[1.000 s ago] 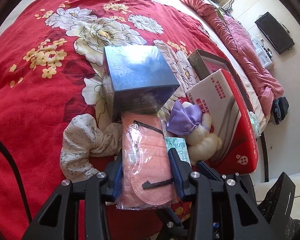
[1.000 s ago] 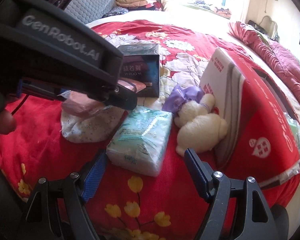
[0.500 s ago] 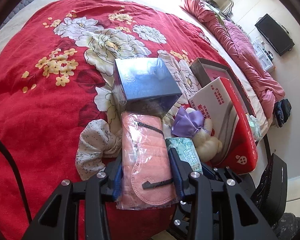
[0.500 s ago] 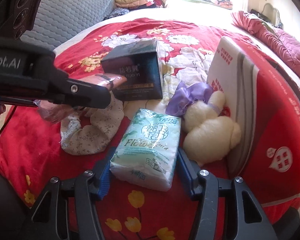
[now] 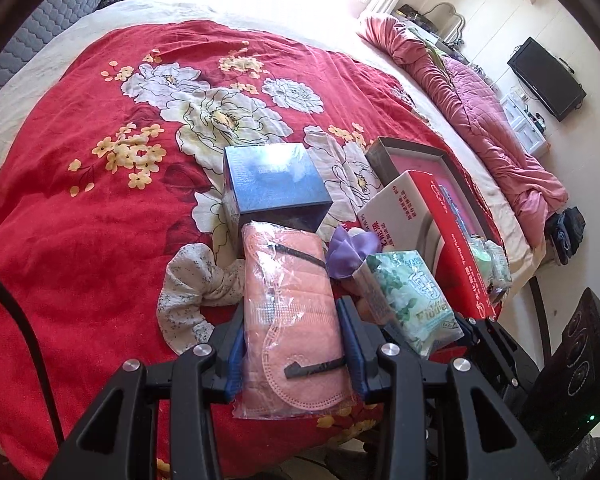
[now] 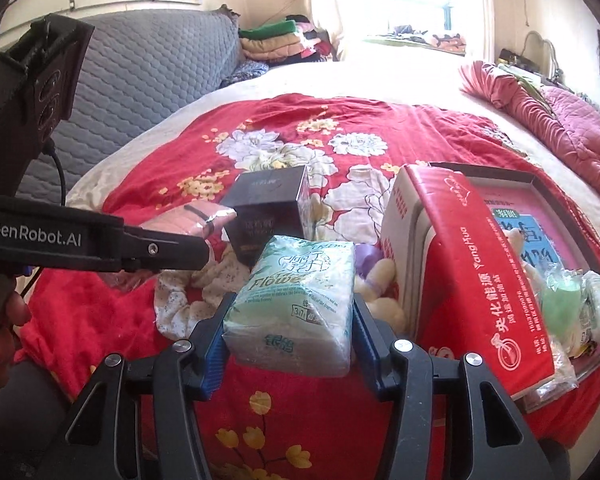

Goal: Organize soft objects
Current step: 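Lift and carry the mask packet with the left gripper while the right carries the tissue packet toward the tray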

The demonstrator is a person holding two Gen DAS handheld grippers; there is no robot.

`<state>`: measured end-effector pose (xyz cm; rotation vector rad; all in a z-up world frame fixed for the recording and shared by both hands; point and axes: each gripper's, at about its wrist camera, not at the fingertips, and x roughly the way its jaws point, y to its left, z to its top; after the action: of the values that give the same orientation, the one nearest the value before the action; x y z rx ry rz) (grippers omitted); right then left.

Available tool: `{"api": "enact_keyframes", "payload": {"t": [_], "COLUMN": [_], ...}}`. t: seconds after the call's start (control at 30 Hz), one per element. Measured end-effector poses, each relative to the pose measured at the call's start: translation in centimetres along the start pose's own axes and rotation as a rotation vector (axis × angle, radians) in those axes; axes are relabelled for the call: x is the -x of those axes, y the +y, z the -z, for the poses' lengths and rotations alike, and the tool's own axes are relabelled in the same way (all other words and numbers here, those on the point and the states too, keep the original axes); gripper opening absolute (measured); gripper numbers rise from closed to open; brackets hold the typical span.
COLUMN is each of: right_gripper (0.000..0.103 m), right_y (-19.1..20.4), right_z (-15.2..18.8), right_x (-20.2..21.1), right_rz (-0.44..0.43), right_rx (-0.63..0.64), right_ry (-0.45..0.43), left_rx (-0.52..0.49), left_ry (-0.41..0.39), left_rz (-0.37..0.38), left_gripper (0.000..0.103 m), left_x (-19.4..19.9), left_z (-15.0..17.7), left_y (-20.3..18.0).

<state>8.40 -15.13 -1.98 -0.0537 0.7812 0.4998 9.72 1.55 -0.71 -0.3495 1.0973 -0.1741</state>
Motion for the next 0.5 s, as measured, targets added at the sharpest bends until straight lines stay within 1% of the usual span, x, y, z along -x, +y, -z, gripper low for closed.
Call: {"api": "enact_keyframes", "payload": {"t": [0.1,0.2,0.27,0.5], "right_gripper": [0.055,0.055,0.055,0.055], "right_y": [-0.3,-1.3,-2.0,-4.7], "right_z": [-0.4,-1.0,-1.5,-3.0], "right_x": [1.8,4.0,5.1,8.6], "right_rz": [0.009,0.014,0.033,0.076], "right_rx": [0.0,-0.026,-0.028,-0.042], "right_ry": [-0.041,-0.082,-0.111,-0.179], "left_rx": [-0.008,-0.019,-0.027,-0.078], "left_ry": [-0.016,-0.023,-0.03,-0.056], "left_rz": [0.008,0.008,0.008,0.008], "left_gripper": [0.042,0.042,0.042,0.042], "left_x": [0.7,1.2,1.5,2.3], "left_z": [0.0,-0.1,-0.2,-0.7], "left_y": [-0.8,-1.7,-2.5,-6.3]}}
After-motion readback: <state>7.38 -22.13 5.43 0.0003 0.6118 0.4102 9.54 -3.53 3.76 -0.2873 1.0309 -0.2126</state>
